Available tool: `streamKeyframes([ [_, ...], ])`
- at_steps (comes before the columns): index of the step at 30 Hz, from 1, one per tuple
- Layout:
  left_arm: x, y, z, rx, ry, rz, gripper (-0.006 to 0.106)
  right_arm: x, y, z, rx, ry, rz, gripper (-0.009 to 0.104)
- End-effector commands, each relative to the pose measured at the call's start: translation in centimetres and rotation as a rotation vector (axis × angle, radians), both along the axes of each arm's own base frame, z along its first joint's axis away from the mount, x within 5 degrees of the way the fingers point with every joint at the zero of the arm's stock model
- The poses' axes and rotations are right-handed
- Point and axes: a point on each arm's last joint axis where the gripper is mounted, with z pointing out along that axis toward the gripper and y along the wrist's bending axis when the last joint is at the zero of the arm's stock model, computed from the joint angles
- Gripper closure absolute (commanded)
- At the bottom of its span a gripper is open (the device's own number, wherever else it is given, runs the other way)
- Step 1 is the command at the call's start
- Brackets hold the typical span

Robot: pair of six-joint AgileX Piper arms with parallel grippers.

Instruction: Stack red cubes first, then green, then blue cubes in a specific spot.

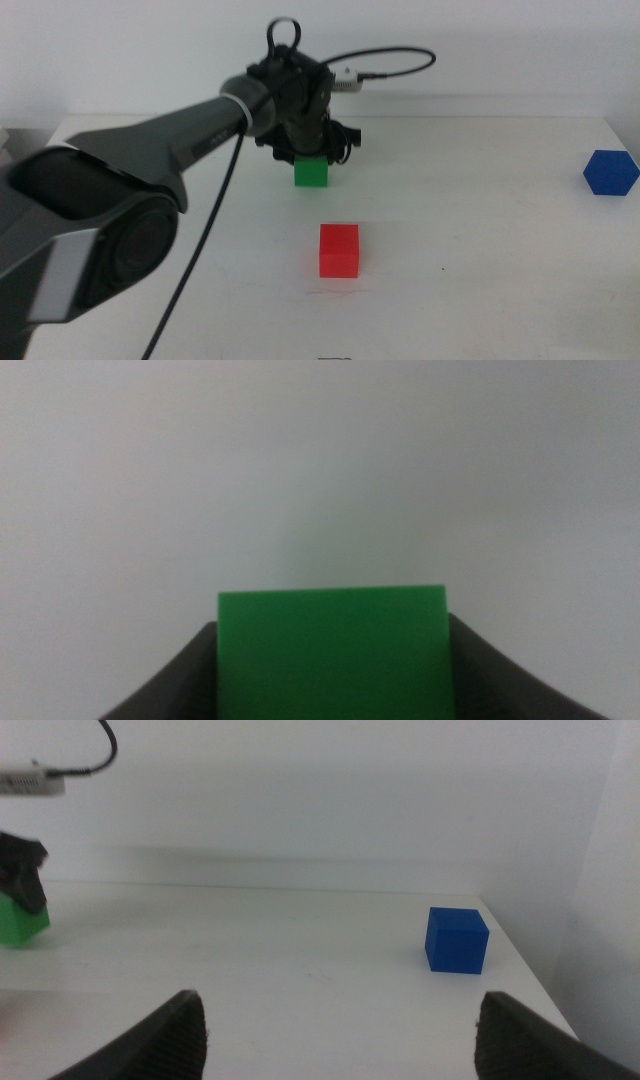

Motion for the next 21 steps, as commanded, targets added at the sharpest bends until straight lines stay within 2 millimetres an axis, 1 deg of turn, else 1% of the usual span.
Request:
streamKeyframes([
  [1, -0.9, 0.5, 7.6, -0.078, -0.147, -0.002, 0.1, -0.2, 0.0, 1.6, -0.015, -0.118, -0.002, 0.001],
  [3, -1.7, 0.9, 9.1, -0.083, -0.157, 0.001, 0.102, -0.2, 0.0, 1.6, -0.015, -0.118, -0.002, 0.001],
  [6, -3.7, 2.0, 11.0, -0.088, -0.157, 0.006, 0.102, -0.2, 0.0, 1.6, -0.015, -0.118, -0.002, 0.001],
  [8, -5.7, 2.9, 12.1, -0.108, -0.158, 0.013, 0.102, -0.2, 0.0, 1.6, -0.015, -0.118, -0.002, 0.001],
  [10, -8.4, 3.4, 13.4, -0.131, -0.158, 0.012, 0.102, -0.2, 0.0, 1.6, -0.015, -0.118, -0.002, 0.001],
  [12, -10.9, 3.4, 14.5, -0.155, -0.145, 0.021, 0.102, -0.2, 0.0, 1.6, -0.015, -0.118, -0.002, 0.001],
  [14, -13.4, 3.1, 15.2, -0.171, -0.12, 0.041, 0.102, -0.2, 0.0, 1.6, -0.015, -0.118, -0.002, 0.001],
  [16, -15.0, 2.6, 15.4, -0.173, -0.104, 0.077, 0.102, -0.2, 0.0, 1.6, -0.015, -0.118, -0.002, 0.001],
  [18, -16.3, 1.6, 15.3, -0.146, -0.101, 0.079, 0.102, -0.2, 0.0, 1.6, -0.015, -0.118, -0.002, 0.001],
  [21, -17.6, -0.2, 15.1, -0.107, -0.115, 0.031, 0.102, -0.2, 0.0, 1.6, -0.015, -0.118, -0.002, 0.001],
])
